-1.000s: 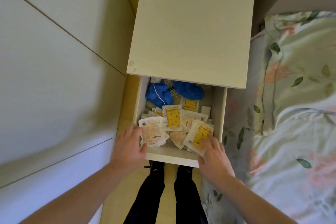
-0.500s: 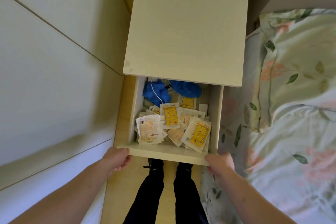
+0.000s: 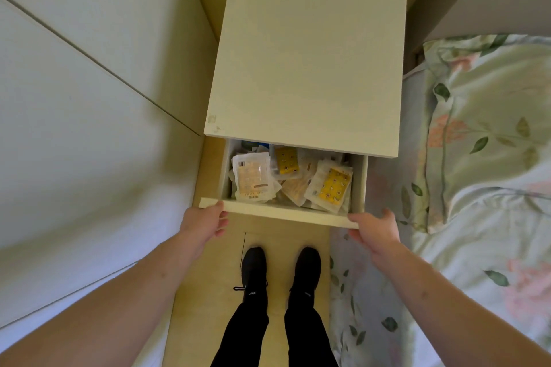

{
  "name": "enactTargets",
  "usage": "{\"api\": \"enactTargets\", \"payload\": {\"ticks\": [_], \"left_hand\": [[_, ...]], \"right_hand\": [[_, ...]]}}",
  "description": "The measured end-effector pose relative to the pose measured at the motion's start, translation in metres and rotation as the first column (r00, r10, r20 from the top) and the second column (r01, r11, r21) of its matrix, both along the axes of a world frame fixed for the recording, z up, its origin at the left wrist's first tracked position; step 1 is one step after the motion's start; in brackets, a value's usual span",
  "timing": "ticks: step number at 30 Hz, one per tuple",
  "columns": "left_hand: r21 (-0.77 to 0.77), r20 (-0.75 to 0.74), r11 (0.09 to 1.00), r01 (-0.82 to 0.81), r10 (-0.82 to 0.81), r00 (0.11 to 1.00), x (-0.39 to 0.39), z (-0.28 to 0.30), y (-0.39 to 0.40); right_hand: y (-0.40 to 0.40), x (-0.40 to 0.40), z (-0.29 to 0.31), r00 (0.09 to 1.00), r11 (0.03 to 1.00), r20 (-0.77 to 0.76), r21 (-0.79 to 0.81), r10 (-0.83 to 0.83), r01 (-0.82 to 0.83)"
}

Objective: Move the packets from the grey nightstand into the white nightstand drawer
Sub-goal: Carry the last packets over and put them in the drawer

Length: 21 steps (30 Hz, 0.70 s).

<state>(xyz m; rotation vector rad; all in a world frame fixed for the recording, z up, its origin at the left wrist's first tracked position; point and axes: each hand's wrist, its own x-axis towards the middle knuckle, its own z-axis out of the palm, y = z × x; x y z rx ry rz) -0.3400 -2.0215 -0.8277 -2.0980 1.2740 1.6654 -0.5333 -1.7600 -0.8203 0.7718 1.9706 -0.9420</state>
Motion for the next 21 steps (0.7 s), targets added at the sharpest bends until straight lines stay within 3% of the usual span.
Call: {"api": "enactTargets", "payload": {"ticks": [16,21], "left_hand": [[0.023,-0.35,0.999,-0.035,0.041,0.936,-0.097,0.036,-0.031],[0.0,-0.395,0.995,0.099,-0.091,0.914,-0.107,0.047,-0.031]], "right_hand": [[-0.046,-0.061,0.023,0.977,0.99,-0.211,-0.138,-0.021,-0.009],[-0.056,-0.059,0.027,0.969,0.973,-0.234,-0.232,-0.076,0.02]]}}
